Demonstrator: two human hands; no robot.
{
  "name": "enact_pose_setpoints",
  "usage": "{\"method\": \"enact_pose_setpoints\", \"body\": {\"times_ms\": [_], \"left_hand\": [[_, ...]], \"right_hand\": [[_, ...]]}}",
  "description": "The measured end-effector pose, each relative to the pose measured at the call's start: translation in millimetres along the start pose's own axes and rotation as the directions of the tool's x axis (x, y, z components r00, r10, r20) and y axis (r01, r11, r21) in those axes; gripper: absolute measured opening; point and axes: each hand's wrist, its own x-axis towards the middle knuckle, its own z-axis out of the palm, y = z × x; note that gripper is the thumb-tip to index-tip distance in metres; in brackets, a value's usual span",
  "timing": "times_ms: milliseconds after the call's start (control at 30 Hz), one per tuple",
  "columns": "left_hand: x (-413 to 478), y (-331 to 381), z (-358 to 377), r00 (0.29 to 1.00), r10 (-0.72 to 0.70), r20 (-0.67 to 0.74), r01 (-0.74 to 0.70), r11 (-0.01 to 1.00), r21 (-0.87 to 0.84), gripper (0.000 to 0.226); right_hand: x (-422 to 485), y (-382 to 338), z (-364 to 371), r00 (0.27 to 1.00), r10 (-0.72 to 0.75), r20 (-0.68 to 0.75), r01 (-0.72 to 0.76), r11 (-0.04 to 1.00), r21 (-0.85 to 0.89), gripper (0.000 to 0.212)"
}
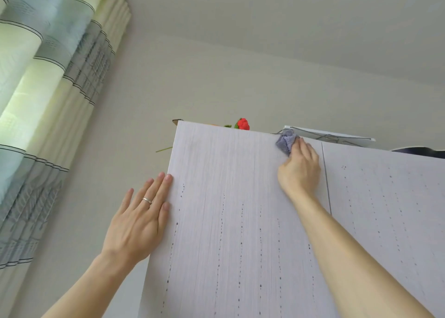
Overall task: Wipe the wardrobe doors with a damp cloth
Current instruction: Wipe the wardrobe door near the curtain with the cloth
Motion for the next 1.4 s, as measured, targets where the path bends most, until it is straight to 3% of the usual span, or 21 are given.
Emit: {"method": "enact_pose_setpoints", "body": {"times_ms": [33, 100, 133, 200, 267, 300, 400, 467, 500, 567, 633, 700, 733, 867, 933, 1033, 1167, 1200, 1267, 1333, 1400], "left_hand": [[0, 0, -1, 1.0, 0.0, 0.009, 0.0, 1.0, -0.002, 0.057], [-1, 0, -1, 1.0, 0.004, 0.018, -0.004, 1.0, -0.009, 0.057], [-1, 1, -2, 1.0, 0.007, 0.022, -0.007, 1.0, -0.015, 0.057], [0, 1, -6, 0.999, 0.01, 0.039, -0.01, 1.0, -0.019, 0.057], [2, 2, -7, 0.999, 0.026, 0.039, -0.025, 1.0, -0.012, 0.057], [2, 3, -8, 0.998, 0.034, 0.052, -0.034, 0.999, -0.014, 0.057], [-3, 3, -8, 0.996, 0.038, 0.075, -0.035, 0.998, -0.049, 0.059], [-6, 1, -6, 0.995, 0.024, 0.092, -0.016, 0.996, -0.084, 0.06], [-6, 2, -7, 0.996, 0.02, 0.081, -0.013, 0.996, -0.086, 0.06], [-6, 1, -8, 0.997, 0.024, 0.078, -0.018, 0.997, -0.072, 0.058], [-6, 0, -9, 0.997, 0.028, 0.074, -0.024, 0.998, -0.06, 0.056], [-6, 0, -5, 0.996, 0.048, 0.072, -0.043, 0.997, -0.071, 0.056], [-5, 0, -5, 0.996, 0.052, 0.075, -0.046, 0.995, -0.084, 0.057], [-7, 1, -3, 0.994, 0.02, 0.106, -0.004, 0.989, -0.148, 0.06], [-8, 1, -5, 0.995, 0.01, 0.101, 0.007, 0.986, -0.164, 0.063], [-9, 0, -6, 0.994, 0.012, 0.106, 0.008, 0.984, -0.179, 0.063], [-8, -4, -5, 0.996, 0.026, 0.088, -0.009, 0.983, -0.185, 0.061], [-8, -4, -3, 0.996, 0.023, 0.084, -0.006, 0.981, -0.194, 0.06], [-10, -4, -1, 0.997, 0.011, 0.077, 0.005, 0.978, -0.207, 0.059], [-10, -2, 0, 0.997, 0.012, 0.072, 0.003, 0.978, -0.21, 0.059], [-11, -1, -1, 0.997, 0.009, 0.072, 0.006, 0.979, -0.206, 0.058]], "right_hand": [[-10, -15, 4, 1.0, 0.0, -0.02, 0.0, 1.0, 0.028, 0.057], [-42, -50, 11, 0.978, -0.206, -0.019, 0.206, 0.967, 0.147, 0.059], [-64, -63, 16, 0.927, -0.374, -0.004, 0.368, 0.91, 0.188, 0.058], [-104, -81, 18, 0.737, -0.674, 0.061, 0.644, 0.726, 0.241, 0.053], [-111, -83, 14, 0.606, -0.787, 0.114, 0.752, 0.614, 0.24, 0.052], [-102, -81, 14, 0.637, -0.765, 0.094, 0.738, 0.641, 0.21, 0.052], [-59, -85, 18, 0.904, -0.428, -0.01, 0.424, 0.892, 0.155, 0.047], [-54, -99, 21, 0.968, -0.25, 0.026, 0.241, 0.954, 0.178, 0.045], [-62, -106, 21, 0.965, -0.263, 0.015, 0.255, 0.948, 0.189, 0.044], [-94, -112, 21, 0.895, -0.447, -0.011, 0.438, 0.87, 0.225, 0.04], [-128, -108, 18, 0.741, -0.671, 0.024, 0.643, 0.72, 0.261, 0.042], [-133, -107, 17, 0.63, -0.775, 0.048, 0.742, 0.619, 0.257, 0.044], [-120, -109, 19, 0.641, -0.767, 0.035, 0.738, 0.628, 0.249, 0.043], [-65, -126, 28, 0.911, -0.413, -0.011, 0.404, 0.886, 0.228, 0.039], [-78, -132, 31, 0.937, -0.349, 0.017, 0.336, 0.911, 0.239, 0.042], [-132, -123, 28, 0.868, -0.496, -0.006, 0.483, 0.844, 0.232, 0.044], [-148, -97, 10, 0.665, -0.742, 0.082, 0.712, 0.663, 0.23, 0.044], [-135, -90, 9, 0.65, -0.755, 0.084, 0.737, 0.654, 0.171, 0.043], [-101, -78, 8, 0.772, -0.635, 0.016, 0.633, 0.772, 0.056, 0.041], [-73, -64, 5, 0.947, -0.317, -0.054, 0.319, 0.947, 0.042, 0.042], [-73, -57, 6, 0.991, -0.128, -0.046, 0.132, 0.987, 0.096, 0.045]]}}
